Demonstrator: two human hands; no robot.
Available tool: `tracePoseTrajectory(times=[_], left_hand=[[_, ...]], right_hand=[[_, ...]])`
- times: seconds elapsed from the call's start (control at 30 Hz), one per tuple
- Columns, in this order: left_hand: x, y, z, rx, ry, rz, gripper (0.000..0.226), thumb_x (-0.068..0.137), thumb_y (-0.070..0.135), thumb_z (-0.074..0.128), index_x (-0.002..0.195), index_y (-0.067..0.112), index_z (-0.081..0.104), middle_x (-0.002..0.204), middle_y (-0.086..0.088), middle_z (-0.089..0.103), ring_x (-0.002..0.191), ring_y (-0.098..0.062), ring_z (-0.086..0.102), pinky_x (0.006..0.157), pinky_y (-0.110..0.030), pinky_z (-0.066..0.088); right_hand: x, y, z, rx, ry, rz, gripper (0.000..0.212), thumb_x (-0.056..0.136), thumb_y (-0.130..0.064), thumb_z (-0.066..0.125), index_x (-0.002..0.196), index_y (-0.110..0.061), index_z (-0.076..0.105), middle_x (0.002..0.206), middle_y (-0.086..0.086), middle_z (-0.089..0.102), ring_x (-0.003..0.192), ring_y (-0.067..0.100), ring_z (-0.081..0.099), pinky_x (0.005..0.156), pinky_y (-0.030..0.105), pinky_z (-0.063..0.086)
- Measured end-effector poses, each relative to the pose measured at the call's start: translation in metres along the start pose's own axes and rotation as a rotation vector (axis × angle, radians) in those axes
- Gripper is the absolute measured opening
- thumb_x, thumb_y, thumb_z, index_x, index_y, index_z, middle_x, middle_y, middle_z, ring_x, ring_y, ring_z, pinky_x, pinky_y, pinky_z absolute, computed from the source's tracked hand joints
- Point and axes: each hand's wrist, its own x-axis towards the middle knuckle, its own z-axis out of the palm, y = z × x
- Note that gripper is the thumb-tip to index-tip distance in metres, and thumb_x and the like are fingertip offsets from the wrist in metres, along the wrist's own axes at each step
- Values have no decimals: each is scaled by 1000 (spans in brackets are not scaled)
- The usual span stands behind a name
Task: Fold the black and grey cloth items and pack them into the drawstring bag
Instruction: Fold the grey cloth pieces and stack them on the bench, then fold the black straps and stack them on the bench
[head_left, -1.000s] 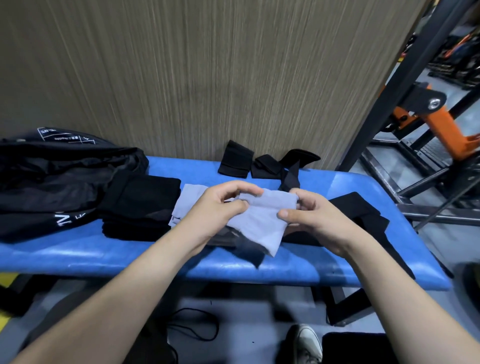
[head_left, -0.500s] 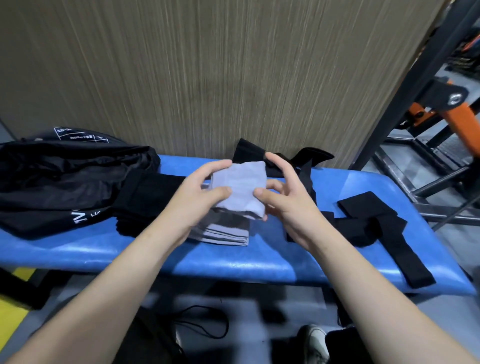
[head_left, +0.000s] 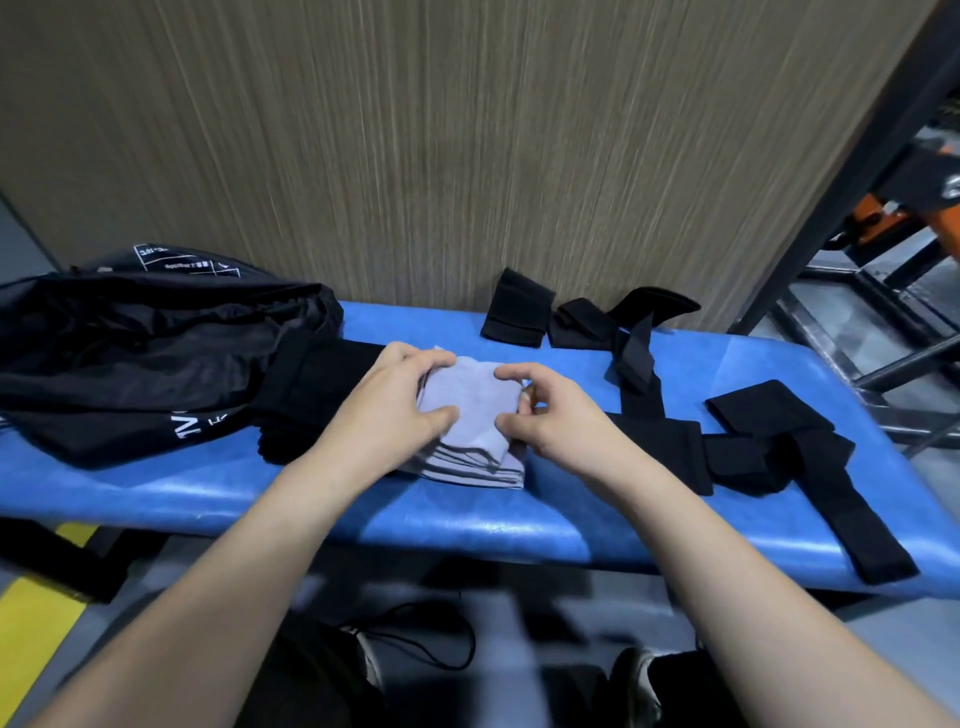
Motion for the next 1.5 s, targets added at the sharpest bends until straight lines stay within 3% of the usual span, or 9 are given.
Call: tracePoseTrajectory(times=[0.13, 0.3, 0.43, 0.5, 0.7, 0.87, 1.0, 1.23, 1.5], left_hand=[[-3, 0, 1, 147, -19, -8, 53, 88, 34, 65, 139, 32, 51, 123, 7, 46, 120, -16, 43, 109, -32, 32], [-4, 1, -1, 69, 12, 14, 46, 89, 31, 65, 135, 30, 55, 110, 8, 49, 115, -17, 49, 106, -37, 37], [-4, -1, 0, 200, 33, 18, 43, 92, 37, 61, 134, 34, 54, 110, 8, 50, 111, -18, 48, 102, -36, 35], [-4, -2, 2, 267, 67, 33, 43, 93, 42, 57, 135, 35, 53, 118, 10, 48, 115, -16, 42, 103, -32, 29], [-2, 3, 8, 399, 89, 221, 47, 103, 41, 37, 149, 32, 40, 160, 14, 25, 149, -9, 13, 121, -30, 7], [-2, -7, 18, 586, -138, 142, 75, 88, 60, -6, 156, 36, 13, 165, 14, 6, 152, -8, 1, 121, -33, -2], [2, -13, 17, 641, -160, 122, 58, 103, 53, 16, 157, 36, 5, 165, 13, -1, 152, -8, -2, 122, -35, -4], [4, -26, 6, 620, -149, 93, 56, 103, 51, 22, 156, 39, 8, 164, 17, 0, 151, -6, 0, 121, -32, 4], [2, -25, 6, 512, -52, 99, 51, 100, 51, 33, 150, 42, 32, 161, 20, 20, 150, -6, 12, 120, -34, 7]], right_hand=[[4, 4, 4, -235, 3, -47, 46, 86, -10, 65, 130, -22, 56, 66, -8, 50, 58, 1, 48, 61, 15, 36], [3, 4, 3, -117, 73, -66, 32, 85, -13, 67, 115, -23, 60, 64, -7, 48, 56, 3, 46, 61, 13, 37], [0, 6, 4, -225, 131, -110, 34, 86, -24, 71, 117, -27, 58, 93, -3, 49, 76, 5, 50, 73, 18, 40], [-2, 9, 8, -316, 156, -157, 37, 88, -31, 70, 122, -25, 57, 108, -3, 43, 98, 10, 51, 91, 24, 43], [-5, 6, 19, -613, 67, -267, 60, 99, -51, 46, 150, -24, 35, 161, 1, 21, 147, 19, 18, 118, 43, 22], [0, 23, 31, -660, -111, -189, 71, 101, -56, 36, 159, -29, 6, 167, -3, -7, 153, 16, -13, 124, 44, 5], [5, 27, 38, -588, -132, -181, 72, 102, -54, 37, 159, -26, 4, 167, -3, -10, 151, 15, -20, 125, 39, -1], [13, 23, 53, -534, -116, -183, 72, 102, -53, 38, 159, -24, 7, 167, -1, -7, 151, 15, -19, 125, 42, 0], [11, 16, 47, -508, -97, -202, 72, 100, -55, 41, 159, -28, 10, 167, -3, -7, 152, 16, -16, 124, 47, 1]])
